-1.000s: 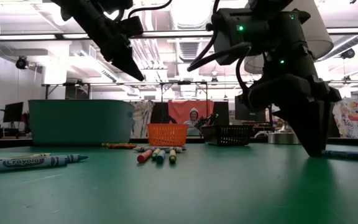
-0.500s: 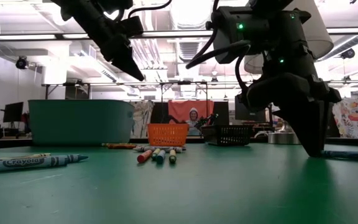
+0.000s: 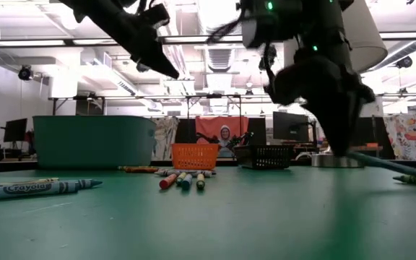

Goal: Sort crayons
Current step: Put the blue crayon into the orange bin

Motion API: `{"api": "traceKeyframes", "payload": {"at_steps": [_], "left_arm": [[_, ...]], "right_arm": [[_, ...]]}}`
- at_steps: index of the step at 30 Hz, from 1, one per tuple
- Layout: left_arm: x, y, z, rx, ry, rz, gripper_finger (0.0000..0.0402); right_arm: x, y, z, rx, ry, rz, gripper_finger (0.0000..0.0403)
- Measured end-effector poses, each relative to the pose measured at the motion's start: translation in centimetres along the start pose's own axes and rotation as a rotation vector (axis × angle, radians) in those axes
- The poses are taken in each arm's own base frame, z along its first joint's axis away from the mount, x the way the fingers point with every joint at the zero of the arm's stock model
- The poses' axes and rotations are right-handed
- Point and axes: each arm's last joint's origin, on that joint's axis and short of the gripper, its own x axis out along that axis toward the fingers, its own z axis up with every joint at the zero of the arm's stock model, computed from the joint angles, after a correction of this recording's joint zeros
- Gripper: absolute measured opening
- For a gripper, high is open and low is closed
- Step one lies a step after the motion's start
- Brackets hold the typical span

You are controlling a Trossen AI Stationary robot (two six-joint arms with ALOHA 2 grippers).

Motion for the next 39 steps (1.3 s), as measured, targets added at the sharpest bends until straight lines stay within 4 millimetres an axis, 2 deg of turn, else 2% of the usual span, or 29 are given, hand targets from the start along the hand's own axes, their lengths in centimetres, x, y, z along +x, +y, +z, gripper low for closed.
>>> {"api": "traceKeyframes", "payload": {"at_steps": [3,7,11,15,18,20,22,28,31,36,39], "left_arm": [[-0.8,-0.2,-0.1,0.000,-0.035,-0.035,0.0063],[-2.4,-0.3,-0.2,-0.025,-0.114,-0.052,0.0063],[-4.0,-0.4,-0.6,-0.073,-0.206,-0.050,0.0063],[-5.5,-0.4,-1.2,-0.129,-0.308,-0.047,0.0063],[-6.5,-0.3,-1.5,-0.169,-0.360,-0.046,0.0063],[-7.3,-0.2,-1.7,-0.193,-0.395,-0.046,0.0063],[-7.9,0.0,-1.8,-0.210,-0.427,-0.044,0.0063],[-8.8,0.1,-2.3,-0.254,-0.453,-0.050,0.0063],[-8.6,0.0,-2.5,-0.255,-0.442,-0.052,0.0063],[-8.2,-0.1,-2.5,-0.253,-0.425,-0.054,0.0063],[-7.9,-0.1,-2.3,-0.251,-0.419,-0.054,0.0063]], "right_arm": [[-2.1,0.0,0.8,-0.038,-0.102,0.035,0.0027],[-5.2,0.3,2.9,-0.141,-0.319,0.094,0.0027],[-8.6,0.3,6.0,-0.270,-0.605,0.187,0.0027],[-10.8,-0.2,9.4,-0.396,-0.892,0.213,0.0027],[-11.7,-1.2,11.8,-0.424,-1.105,0.208,0.0027],[-11.5,-2.1,13.6,-0.413,-1.221,0.181,0.0027],[-10.4,-3.0,15.3,-0.383,-1.267,0.159,0.0027],[-6.2,-5.7,19.0,-0.266,-1.182,0.106,0.0027],[-5.4,-5.9,19.9,-0.248,-1.186,0.103,0.0027],[-5.6,-5.9,20.1,-0.273,-1.192,0.088,0.0030],[-5.4,-6.1,20.1,-0.272,-1.176,0.079,0.0047]]}}
